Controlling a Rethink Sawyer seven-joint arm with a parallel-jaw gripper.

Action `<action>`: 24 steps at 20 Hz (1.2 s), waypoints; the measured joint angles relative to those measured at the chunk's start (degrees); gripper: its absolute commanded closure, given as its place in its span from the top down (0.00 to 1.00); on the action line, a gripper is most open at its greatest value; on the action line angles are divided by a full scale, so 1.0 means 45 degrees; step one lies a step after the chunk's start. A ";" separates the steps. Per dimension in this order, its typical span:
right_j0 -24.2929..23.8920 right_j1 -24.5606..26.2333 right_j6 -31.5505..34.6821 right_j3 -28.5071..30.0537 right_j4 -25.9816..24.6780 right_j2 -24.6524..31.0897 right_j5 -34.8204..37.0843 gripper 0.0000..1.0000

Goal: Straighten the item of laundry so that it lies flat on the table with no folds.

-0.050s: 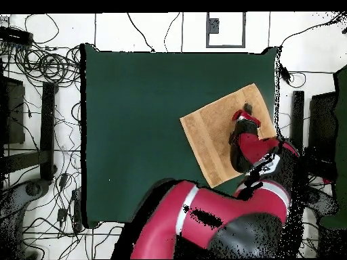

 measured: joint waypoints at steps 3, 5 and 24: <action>-0.0203 -0.0408 0.0000 0.0017 -0.0485 0.0673 0.0904 0.00; -0.0185 -0.0640 0.0000 0.0078 -0.0632 0.0946 0.1594 0.00; -0.2601 -0.3704 -0.0269 0.3130 -0.2501 0.4501 0.6488 0.00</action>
